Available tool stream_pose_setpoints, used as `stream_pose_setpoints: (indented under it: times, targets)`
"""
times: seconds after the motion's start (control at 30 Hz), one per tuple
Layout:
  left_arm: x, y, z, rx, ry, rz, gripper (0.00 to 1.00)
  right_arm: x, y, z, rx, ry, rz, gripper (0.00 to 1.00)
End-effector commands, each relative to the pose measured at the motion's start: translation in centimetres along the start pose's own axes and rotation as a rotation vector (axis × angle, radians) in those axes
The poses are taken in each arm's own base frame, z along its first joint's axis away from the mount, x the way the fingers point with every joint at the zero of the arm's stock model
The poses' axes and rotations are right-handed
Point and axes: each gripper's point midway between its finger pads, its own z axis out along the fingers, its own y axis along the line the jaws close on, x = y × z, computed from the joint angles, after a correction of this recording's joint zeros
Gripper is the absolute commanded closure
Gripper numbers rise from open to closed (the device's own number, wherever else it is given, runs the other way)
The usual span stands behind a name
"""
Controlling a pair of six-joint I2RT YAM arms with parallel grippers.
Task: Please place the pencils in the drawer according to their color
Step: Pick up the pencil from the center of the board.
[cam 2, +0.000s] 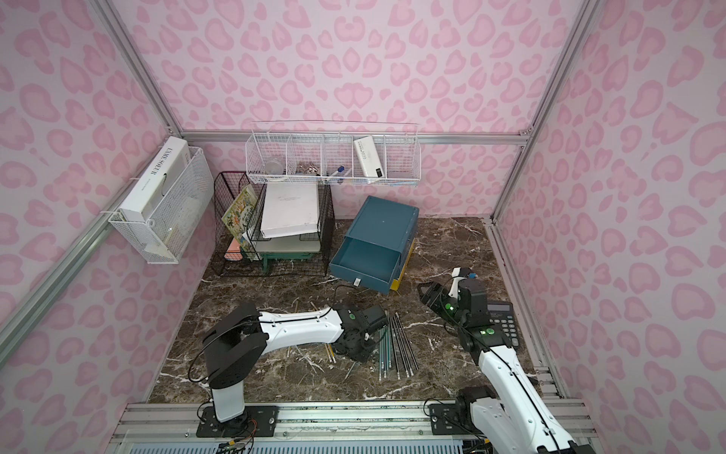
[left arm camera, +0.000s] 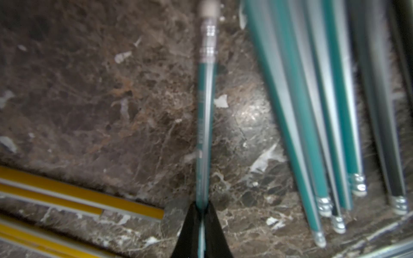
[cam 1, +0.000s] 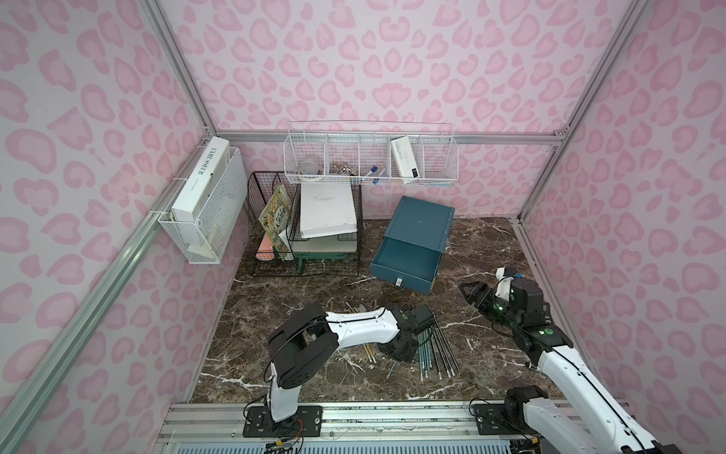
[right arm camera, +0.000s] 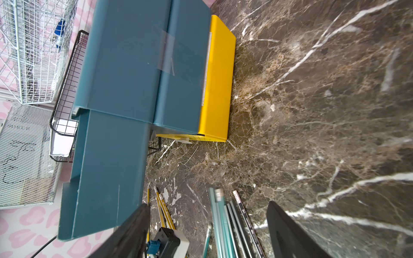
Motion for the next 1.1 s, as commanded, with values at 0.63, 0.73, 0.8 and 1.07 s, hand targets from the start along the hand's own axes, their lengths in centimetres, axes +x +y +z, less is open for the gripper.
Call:
stream_pose_setpoints:
  times: [0.63, 0.73, 0.8, 1.07]
  targets:
    - [2.5, 0.4, -6.9, 0.048, -0.036, 0.027, 1.00, -0.2, 0.4, 0.4, -0.027, -0.002, -0.007, 0.20]
    - [4.2, 0.8, -8.7, 0.062, -0.028, 0.047, 1.00, -0.2, 0.4, 0.6, -0.026, 0.001, -0.007, 0.20]
    - [5.3, 1.1, -10.0, 0.077, -0.027, 0.053, 1.00, -0.3, 0.4, 0.7, -0.029, 0.000, -0.008, 0.20]
    - [7.5, 2.0, -16.4, 0.168, -0.111, 0.043, 1.00, -0.5, 0.7, 1.2, -0.046, -0.001, 0.000, 0.20]
